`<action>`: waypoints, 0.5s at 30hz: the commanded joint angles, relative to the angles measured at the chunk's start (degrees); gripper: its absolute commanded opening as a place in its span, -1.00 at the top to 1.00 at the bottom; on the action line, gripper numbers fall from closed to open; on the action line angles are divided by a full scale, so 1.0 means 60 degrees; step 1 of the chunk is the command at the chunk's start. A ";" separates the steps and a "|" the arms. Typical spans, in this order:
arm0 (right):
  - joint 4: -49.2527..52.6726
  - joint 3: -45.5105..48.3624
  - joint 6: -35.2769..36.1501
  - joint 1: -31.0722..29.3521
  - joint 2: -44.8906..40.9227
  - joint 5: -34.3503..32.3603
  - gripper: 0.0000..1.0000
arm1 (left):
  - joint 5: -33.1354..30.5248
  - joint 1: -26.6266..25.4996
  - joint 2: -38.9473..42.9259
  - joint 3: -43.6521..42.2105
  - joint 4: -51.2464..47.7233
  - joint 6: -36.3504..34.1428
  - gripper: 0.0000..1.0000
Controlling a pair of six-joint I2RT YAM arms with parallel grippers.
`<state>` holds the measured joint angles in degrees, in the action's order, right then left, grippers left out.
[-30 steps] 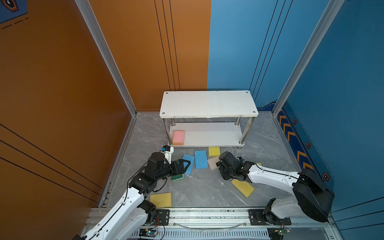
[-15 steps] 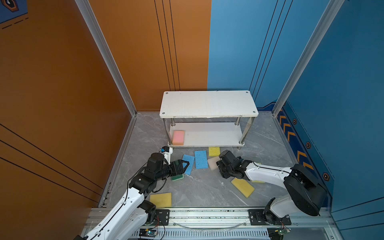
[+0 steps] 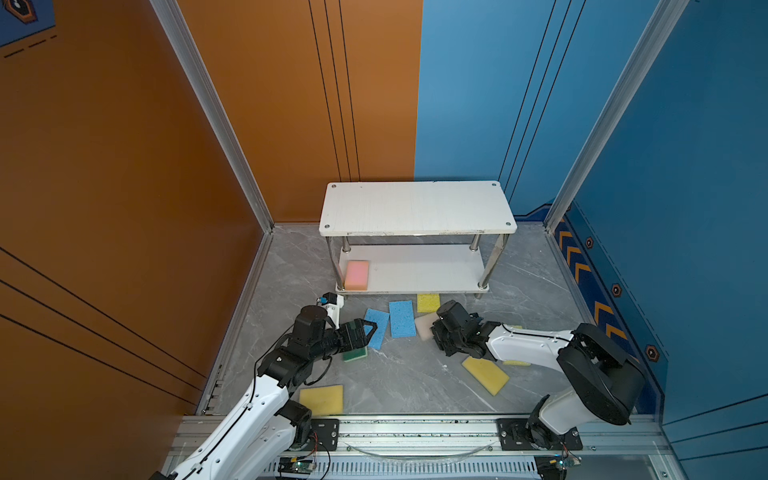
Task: Place and organize the cleaning sponges onto the shelf
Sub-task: 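Lower the right gripper onto the white sponge and close on it, then lift the white sponge off the table with the right gripper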
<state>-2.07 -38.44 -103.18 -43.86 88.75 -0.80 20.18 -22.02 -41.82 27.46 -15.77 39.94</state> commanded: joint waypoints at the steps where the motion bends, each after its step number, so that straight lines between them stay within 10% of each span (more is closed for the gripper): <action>1: -0.0002 0.0250 0.0027 0.0011 0.0223 0.0163 0.56 | 0.0210 0.0079 0.0027 -0.0065 -0.0140 -0.0190 -0.96; 15: 0.1081 0.0408 0.1222 -0.0157 -0.1022 -0.0261 0.84 | 0.0444 0.0098 0.0175 -0.0146 -0.0067 -0.0038 -0.96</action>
<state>-2.20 -36.80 -100.20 -44.23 86.21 -0.27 21.06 -22.02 -41.67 27.35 -15.81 39.97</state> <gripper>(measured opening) 0.082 0.981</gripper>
